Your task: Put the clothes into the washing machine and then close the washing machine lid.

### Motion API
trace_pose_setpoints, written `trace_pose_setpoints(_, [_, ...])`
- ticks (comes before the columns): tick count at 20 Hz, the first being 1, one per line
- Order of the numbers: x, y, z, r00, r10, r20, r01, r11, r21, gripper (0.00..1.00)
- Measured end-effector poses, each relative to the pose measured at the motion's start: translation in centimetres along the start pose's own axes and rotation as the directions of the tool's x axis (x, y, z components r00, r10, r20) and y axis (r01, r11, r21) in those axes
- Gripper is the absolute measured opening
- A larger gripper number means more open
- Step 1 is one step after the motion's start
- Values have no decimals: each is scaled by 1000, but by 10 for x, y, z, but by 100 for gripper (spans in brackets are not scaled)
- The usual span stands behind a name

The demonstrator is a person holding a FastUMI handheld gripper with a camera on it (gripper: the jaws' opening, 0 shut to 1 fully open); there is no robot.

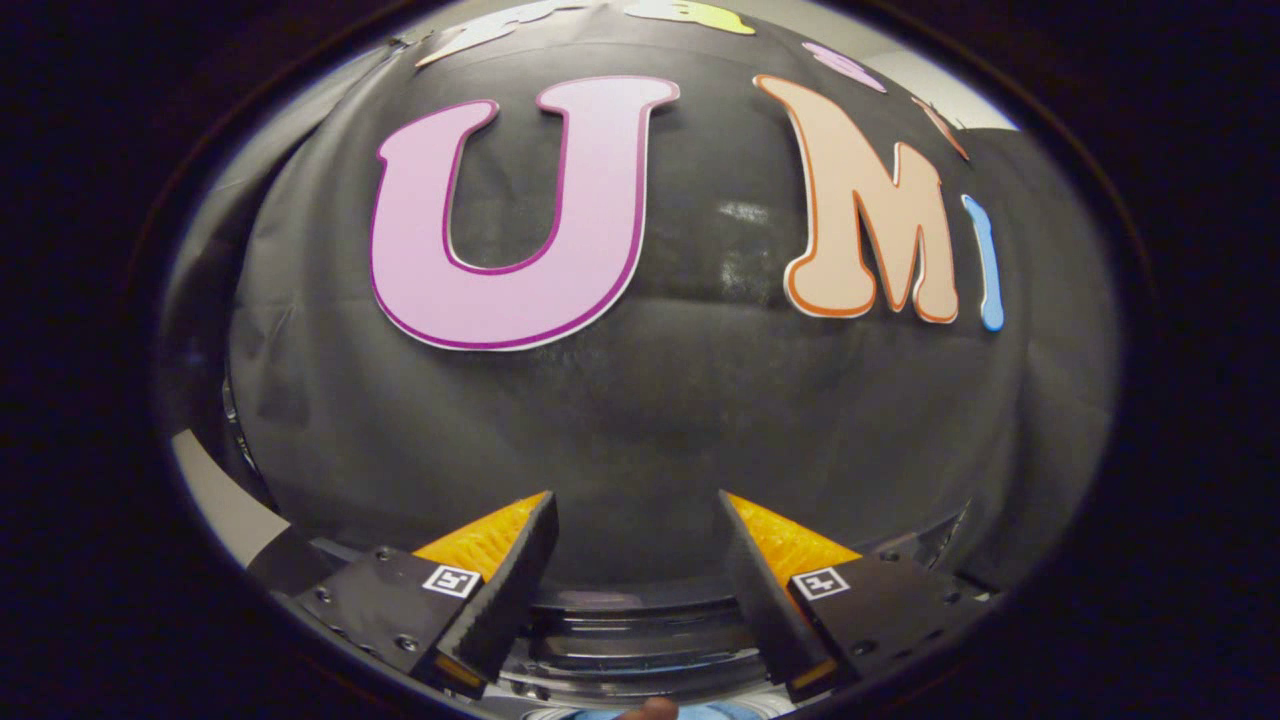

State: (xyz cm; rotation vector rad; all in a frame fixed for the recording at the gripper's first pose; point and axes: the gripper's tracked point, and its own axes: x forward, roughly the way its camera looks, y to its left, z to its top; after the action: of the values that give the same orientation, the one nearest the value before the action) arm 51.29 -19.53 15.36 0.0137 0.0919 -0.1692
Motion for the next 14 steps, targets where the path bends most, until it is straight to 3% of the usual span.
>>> trace_pose_setpoints(5, [0,0,11,992,-1,128,-1,1000,12,98])
trace_pose_setpoints(14, [-16,-2,2,996,-29,83,28,999,20,97])
